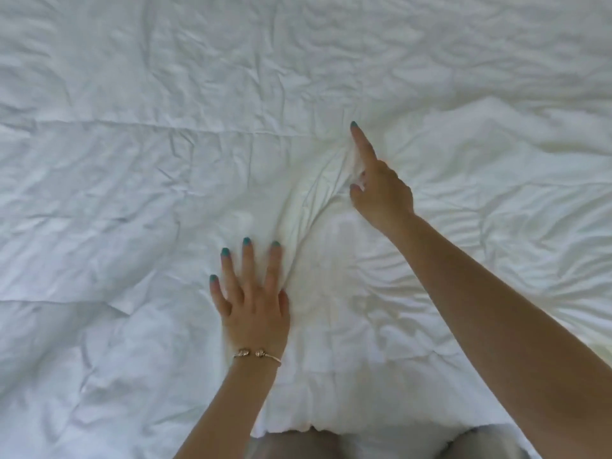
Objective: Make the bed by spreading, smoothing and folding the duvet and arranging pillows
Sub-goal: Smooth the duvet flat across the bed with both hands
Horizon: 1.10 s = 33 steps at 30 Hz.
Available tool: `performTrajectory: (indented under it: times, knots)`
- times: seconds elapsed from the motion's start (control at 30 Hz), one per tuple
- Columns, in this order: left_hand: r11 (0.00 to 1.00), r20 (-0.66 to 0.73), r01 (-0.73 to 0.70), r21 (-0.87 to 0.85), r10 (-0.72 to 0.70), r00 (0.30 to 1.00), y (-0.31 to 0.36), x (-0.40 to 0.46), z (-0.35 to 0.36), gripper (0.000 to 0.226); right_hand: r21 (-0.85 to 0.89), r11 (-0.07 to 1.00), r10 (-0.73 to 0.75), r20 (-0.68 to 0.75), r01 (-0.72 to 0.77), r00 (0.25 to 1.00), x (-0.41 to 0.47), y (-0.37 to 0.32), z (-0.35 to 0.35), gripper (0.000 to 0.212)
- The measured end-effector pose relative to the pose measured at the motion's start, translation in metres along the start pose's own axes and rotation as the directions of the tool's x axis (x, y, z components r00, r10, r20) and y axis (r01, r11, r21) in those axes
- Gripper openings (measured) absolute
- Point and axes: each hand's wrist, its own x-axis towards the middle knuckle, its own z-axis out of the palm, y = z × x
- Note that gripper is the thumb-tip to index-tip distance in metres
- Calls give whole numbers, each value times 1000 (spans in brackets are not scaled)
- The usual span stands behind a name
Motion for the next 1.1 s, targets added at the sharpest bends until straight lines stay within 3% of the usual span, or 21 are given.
performTrajectory:
  times: [0.1,0.2,0.27,0.37,0.47,0.53,0.6,0.67,0.73,0.77,0.83,0.9,1.0,1.1]
  knots:
    - [996,80,48,73,-54,995,-51,1,2,102,191,952,199,199,-237,960,33,-22,23,91]
    - [996,160,-76,36,69,985,-89,22,-9,107,209,910,306,248,-359,919,40,-15,31,73]
    - [979,198,-204,-5,201,959,-109,50,-27,107,208,924,278,211,-321,937,43,-9,22,53]
    - [937,401,-340,-83,344,849,-150,121,-81,94,103,983,135,152,-152,979,57,-8,-3,31]
    - [935,269,-355,9,339,901,-173,206,-148,97,85,992,86,141,-98,986,79,-20,-19,34]
    - [902,205,-414,122,385,900,-167,262,-179,89,137,981,139,19,-140,990,101,-30,-24,30]
    - [892,182,-390,227,354,917,-148,316,-185,76,223,953,227,-92,-202,969,119,-41,-31,39]
    - [907,250,-208,365,120,961,-127,344,-171,79,316,899,314,20,-304,949,122,-49,-33,72]
    - [885,211,-46,463,-60,976,-97,343,-141,86,274,890,332,158,-364,930,112,-51,-20,102]
    - [899,183,-49,436,-35,983,-79,334,-124,80,206,917,312,161,-341,936,106,-49,-7,103]
    - [954,199,-171,248,122,972,-39,302,-86,70,26,971,234,104,-238,967,90,-43,21,85]
    - [976,282,-205,74,177,943,-23,271,-52,79,-133,974,199,134,-181,971,78,-35,44,77]
    - [998,377,-29,-61,50,925,-48,266,-19,101,-362,921,207,136,-146,969,74,-24,58,87]
    - [982,265,-21,-188,71,962,-74,292,-16,112,-401,896,224,38,-191,974,93,-13,50,112]
